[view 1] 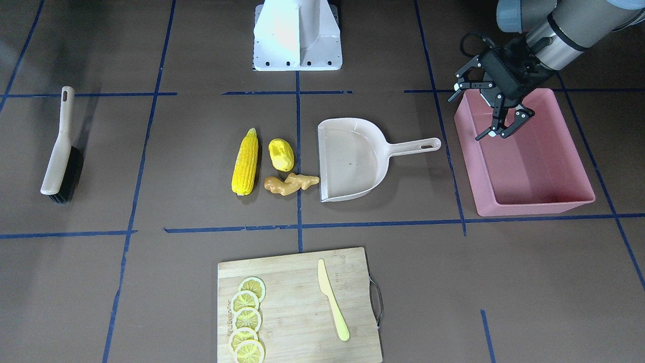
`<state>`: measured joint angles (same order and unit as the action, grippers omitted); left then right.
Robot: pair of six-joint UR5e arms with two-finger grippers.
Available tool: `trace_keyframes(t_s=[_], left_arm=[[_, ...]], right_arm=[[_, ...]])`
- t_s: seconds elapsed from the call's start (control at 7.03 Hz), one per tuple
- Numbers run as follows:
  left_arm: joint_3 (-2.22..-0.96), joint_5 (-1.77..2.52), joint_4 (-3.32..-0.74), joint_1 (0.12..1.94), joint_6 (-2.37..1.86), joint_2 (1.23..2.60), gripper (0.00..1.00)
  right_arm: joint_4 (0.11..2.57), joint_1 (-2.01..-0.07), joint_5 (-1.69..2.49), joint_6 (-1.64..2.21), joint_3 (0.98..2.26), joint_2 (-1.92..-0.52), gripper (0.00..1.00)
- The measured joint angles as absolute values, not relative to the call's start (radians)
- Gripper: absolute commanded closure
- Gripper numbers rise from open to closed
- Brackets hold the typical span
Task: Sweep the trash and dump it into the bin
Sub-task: 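Move the left gripper toward the dustpan handle while the right reaches for the brush, then grasp the dustpan handle with the left gripper while the right grasps the brush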
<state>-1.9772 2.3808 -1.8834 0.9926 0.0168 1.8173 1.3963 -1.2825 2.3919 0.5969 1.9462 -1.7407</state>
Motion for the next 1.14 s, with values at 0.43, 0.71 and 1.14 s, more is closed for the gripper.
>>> trace_keyframes(t_s=[0.43,0.71,1.14], left_arm=[[-1.968,2.381,-1.885,0.981,0.012,1.848,0.0],[-1.968,2.381,-1.884,0.98,0.011,1.85,0.0],[-1.968,2.381,-1.885,0.971,0.012,1.851,0.0]], right_arm=[[1.199,-1.027,2.245,0.89,1.965,-1.81,0.0],[1.178,-0.934,2.209,0.933,1.968,-1.824,0.01],[1.172,-0.883,2.23,0.943,1.955,-1.858,0.02]])
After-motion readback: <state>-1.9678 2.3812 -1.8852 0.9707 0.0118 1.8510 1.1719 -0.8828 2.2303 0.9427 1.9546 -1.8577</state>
